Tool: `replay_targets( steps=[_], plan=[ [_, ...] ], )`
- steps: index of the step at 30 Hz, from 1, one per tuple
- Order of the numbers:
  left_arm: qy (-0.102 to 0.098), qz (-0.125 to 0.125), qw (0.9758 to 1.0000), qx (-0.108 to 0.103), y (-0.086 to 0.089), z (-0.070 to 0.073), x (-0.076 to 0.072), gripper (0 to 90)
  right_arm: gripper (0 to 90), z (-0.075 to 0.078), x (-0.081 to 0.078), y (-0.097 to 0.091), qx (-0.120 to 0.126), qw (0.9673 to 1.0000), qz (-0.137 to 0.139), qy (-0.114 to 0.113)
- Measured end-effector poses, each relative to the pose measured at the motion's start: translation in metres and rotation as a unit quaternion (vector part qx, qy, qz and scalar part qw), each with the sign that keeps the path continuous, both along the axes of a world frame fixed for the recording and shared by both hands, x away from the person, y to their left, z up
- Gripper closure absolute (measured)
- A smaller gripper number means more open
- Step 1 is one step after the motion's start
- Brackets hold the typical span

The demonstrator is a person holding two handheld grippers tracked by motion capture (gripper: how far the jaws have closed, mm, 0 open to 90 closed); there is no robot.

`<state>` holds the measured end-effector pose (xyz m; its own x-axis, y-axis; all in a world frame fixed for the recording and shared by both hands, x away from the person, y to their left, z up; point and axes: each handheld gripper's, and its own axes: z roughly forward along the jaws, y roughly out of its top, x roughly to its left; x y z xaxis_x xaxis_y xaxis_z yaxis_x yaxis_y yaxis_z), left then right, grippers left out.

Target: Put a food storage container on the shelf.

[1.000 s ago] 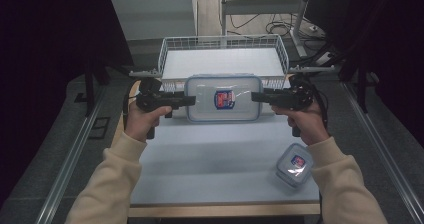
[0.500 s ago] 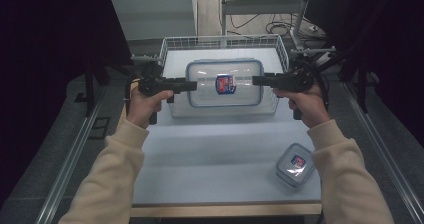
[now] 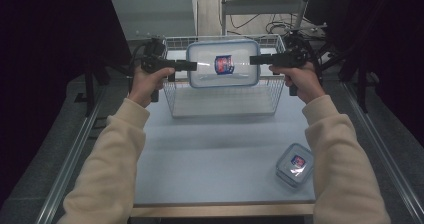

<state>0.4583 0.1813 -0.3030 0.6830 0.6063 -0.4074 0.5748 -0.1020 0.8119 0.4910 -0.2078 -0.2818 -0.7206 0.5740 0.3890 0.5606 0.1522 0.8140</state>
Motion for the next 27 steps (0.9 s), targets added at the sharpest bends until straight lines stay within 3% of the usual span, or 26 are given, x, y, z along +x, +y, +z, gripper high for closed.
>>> replay_targets(
  steps=[6,12,21,27],
  plan=[
    [0.010,0.000,0.9999,-0.004,0.002,0.002,0.027,53.3,49.7,0.005,0.028,0.002,-0.001,0.9999,-0.003,0.010],
    [0.024,0.000,0.9997,-0.009,0.001,-0.005,0.047,53.2,49.3,-0.002,0.049,0.001,0.002,0.9994,-0.011,0.032],
    [0.055,0.010,0.9978,-0.036,0.000,-0.005,0.062,52.9,48.3,-0.005,0.062,0.000,0.022,0.9974,-0.032,0.061],
    [0.081,0.022,0.9944,-0.064,0.002,-0.009,0.073,51.6,47.8,-0.007,0.071,0.000,0.043,0.9925,-0.060,0.097]
  ],
)
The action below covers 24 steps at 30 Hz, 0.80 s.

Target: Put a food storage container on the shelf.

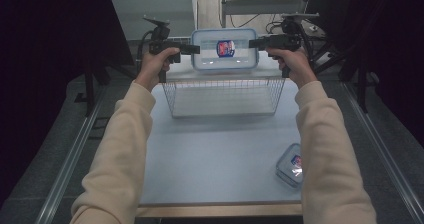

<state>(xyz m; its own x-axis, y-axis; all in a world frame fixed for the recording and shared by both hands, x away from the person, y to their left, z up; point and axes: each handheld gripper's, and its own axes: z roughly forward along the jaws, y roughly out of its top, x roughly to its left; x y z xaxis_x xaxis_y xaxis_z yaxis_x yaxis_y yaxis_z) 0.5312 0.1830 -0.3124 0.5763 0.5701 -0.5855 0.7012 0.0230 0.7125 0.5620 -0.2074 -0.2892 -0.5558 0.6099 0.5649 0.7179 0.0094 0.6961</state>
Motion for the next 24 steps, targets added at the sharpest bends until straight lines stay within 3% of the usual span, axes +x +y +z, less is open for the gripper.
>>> replay_targets(
  steps=[4,8,12,13,16,19,22,24],
  plan=[
    [0.013,0.011,0.9998,-0.011,-0.001,-0.004,0.008,49.4,47.6,-0.002,0.005,0.001,0.007,0.9996,-0.018,0.019],
    [0.031,0.019,0.9987,-0.036,0.000,-0.010,0.015,47.7,47.1,-0.007,0.011,0.002,0.024,0.9979,-0.047,0.038],
    [0.033,0.041,0.9984,-0.020,-0.002,-0.014,0.018,46.0,41.5,-0.007,0.012,0.009,-0.002,0.9961,-0.072,0.050],
    [0.035,0.043,0.9982,-0.020,-0.003,-0.014,0.018,43.8,41.8,-0.008,0.012,0.011,-0.017,0.9953,-0.083,0.047],
    [0.029,0.045,0.9984,-0.017,-0.006,-0.015,0.015,41.0,37.1,-0.009,0.011,0.011,0.014,0.9942,-0.101,0.036],
    [0.026,0.047,0.9984,-0.019,-0.007,-0.016,0.011,36.7,35.0,-0.011,0.006,0.011,0.017,0.9942,-0.103,0.025],
    [0.006,0.067,0.9977,-0.007,-0.005,-0.012,0.004,33.2,33.8,-0.010,-0.004,0.009,0.018,0.9933,-0.114,-0.008],
    [-0.010,0.068,0.9976,-0.004,-0.003,-0.008,-0.003,31.4,34.1,-0.007,-0.012,0.005,0.005,0.9944,-0.101,-0.031]
  ],
)
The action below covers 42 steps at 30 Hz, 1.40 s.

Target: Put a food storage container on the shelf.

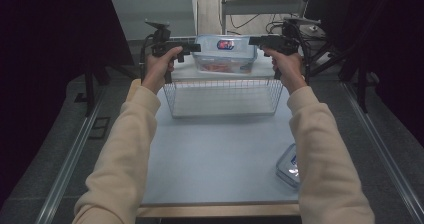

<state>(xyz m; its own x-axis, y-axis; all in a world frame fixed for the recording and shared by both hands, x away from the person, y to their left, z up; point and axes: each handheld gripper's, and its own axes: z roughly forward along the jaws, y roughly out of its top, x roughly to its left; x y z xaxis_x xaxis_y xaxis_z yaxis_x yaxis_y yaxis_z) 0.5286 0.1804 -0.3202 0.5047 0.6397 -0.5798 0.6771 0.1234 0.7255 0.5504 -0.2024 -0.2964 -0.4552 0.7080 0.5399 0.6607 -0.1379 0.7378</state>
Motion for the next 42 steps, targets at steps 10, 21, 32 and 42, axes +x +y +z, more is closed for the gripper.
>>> replay_targets(
  steps=[10,21,32,42],
  plan=[
    [-0.063,-0.015,0.9959,0.064,0.006,0.012,-0.056,27.8,38.6,0.011,-0.041,-0.015,-0.091,0.9936,0.042,-0.053],
    [-0.108,-0.062,0.9871,0.101,-0.007,-0.005,-0.138,26.1,71.1,0.006,-0.095,-0.017,-0.141,0.9829,0.068,-0.098],
    [-0.108,-0.084,0.9848,0.107,-0.014,-0.047,-0.171,25.4,89.6,-0.012,-0.097,0.002,-0.199,0.9689,0.105,-0.103],
    [-0.091,-0.095,0.9873,0.088,-0.011,-0.078,-0.180,25.4,89.7,-0.027,-0.083,0.029,-0.207,0.9651,0.122,-0.103]
  ],
)
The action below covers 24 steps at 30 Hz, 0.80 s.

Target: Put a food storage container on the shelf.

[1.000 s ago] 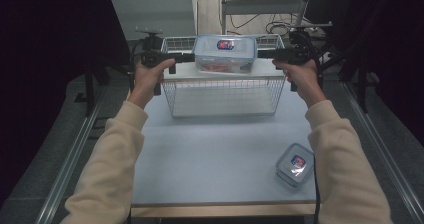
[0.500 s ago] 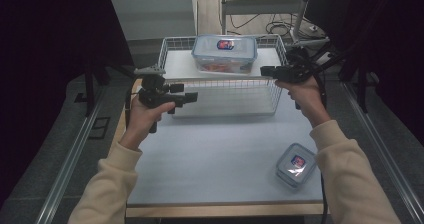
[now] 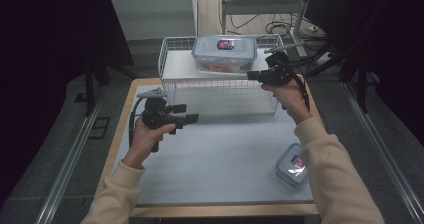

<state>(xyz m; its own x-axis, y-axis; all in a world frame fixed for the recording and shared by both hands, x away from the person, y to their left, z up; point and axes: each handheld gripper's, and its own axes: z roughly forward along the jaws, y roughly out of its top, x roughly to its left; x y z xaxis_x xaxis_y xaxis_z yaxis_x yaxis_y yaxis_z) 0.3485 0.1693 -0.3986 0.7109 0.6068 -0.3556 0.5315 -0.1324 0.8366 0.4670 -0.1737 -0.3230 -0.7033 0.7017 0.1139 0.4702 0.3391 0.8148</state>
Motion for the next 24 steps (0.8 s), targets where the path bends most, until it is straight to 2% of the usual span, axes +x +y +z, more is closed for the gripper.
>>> replay_targets(
  steps=[2,5,8,24],
  plan=[
    [0.005,-0.001,1.0000,0.001,0.000,-0.007,-0.001,25.4,89.7,-0.003,0.003,0.008,-0.002,1.0000,0.004,0.000],
    [0.019,-0.003,0.9997,0.015,-0.001,-0.015,-0.003,25.3,89.7,-0.005,0.008,0.019,-0.008,1.0000,0.005,-0.002],
    [0.022,-0.008,0.9995,0.021,-0.001,-0.019,-0.004,25.3,89.7,-0.006,0.013,0.027,-0.018,0.9998,-0.003,-0.003],
    [0.032,0.002,0.9994,0.011,0.016,-0.026,-0.005,25.1,89.7,-0.006,0.036,0.018,-0.007,0.9988,-0.049,0.002]
  ],
)
